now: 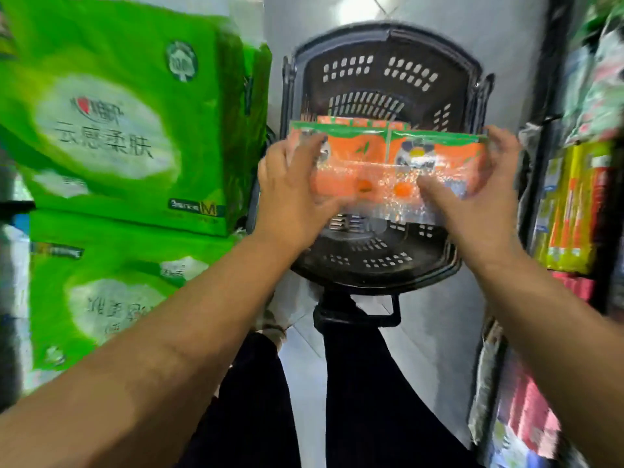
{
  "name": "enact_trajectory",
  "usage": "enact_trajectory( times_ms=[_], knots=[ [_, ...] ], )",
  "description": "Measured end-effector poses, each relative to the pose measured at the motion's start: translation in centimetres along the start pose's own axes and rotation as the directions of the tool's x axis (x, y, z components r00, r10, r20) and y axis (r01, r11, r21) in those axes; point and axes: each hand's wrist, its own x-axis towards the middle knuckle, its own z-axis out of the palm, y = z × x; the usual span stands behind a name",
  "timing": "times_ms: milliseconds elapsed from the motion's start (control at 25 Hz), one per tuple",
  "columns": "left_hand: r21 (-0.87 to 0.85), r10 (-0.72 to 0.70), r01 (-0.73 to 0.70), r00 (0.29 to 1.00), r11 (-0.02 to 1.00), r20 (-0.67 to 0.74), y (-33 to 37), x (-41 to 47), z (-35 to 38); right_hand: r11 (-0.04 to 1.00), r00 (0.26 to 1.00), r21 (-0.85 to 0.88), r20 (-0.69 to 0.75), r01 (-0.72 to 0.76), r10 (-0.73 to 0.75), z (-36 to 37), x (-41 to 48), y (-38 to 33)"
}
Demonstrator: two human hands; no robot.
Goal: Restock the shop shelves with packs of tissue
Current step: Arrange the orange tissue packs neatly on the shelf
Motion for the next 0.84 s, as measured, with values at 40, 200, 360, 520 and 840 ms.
enact_trajectory(
  times_ms=[40,200,360,520,840],
  knots=[
    [0.018,-0.006,0.006,1.0,1.0,0.012,1.1,-1.2,-2.2,0.999,0.999,-0.001,0.021,0.037,-0.037,-0.8,-1.1,-2.0],
    [0.054,0.01,-0.01,1.0,0.999,-0.003,4.9,-5.5,-11.4,0.987,0.975,-0.036,0.163,0.157,-0.149,-4.4,-4.7,-11.2],
    [-0.005,-0.026,0.025,0.97,1.0,-0.241,7.5,-10.3,-18.5,0.94,0.911,-0.102,0.299,0.325,-0.283,-6.9,-8.4,-20.3],
    [-0.069,-0.044,0.013,0.88,0.998,-0.473,7.7,-16.5,-25.7,0.831,0.794,-0.064,0.345,0.552,-0.501,-6.8,-11.1,-27.6],
    [-0.178,-0.193,0.091,0.661,0.98,-0.725,2.9,-29.9,-36.6,0.736,0.648,0.224,0.361,0.638,-0.671,2.7,-20.4,-37.5]
  ],
)
